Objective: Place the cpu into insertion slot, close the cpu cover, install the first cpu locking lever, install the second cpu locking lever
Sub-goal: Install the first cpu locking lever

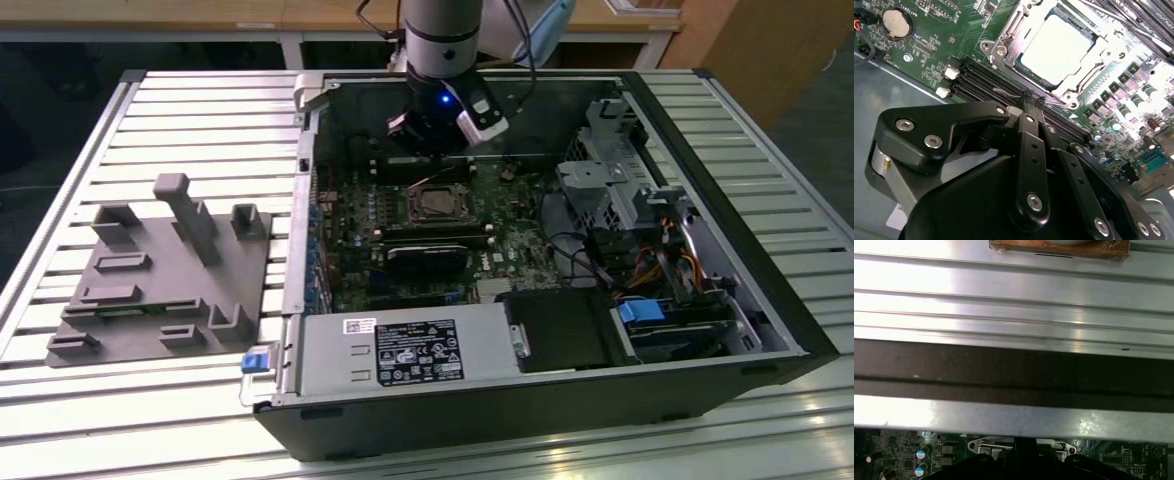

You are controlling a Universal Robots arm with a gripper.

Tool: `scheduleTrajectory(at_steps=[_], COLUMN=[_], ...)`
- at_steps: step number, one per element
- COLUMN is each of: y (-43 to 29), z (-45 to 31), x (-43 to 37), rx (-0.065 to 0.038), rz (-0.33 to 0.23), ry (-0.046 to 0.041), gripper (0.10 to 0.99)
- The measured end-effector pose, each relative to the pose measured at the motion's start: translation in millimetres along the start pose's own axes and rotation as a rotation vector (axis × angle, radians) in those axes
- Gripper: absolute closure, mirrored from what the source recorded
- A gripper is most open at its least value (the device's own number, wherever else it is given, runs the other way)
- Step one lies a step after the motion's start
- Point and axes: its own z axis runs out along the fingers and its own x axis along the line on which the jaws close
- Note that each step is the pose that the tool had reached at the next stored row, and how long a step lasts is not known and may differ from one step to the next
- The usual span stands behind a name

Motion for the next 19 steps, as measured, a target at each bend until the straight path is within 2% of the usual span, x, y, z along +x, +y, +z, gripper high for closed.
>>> scheduleTrajectory(at_steps=[8, 19], y=[-0.3, 0.0], z=[2.2, 9.7], x=[-6.1, -13.8], rx=[0.0, 0.0], rz=[0.0, 0.0], ry=[0.0002, 0.0013], gripper=[0.98, 0.98])
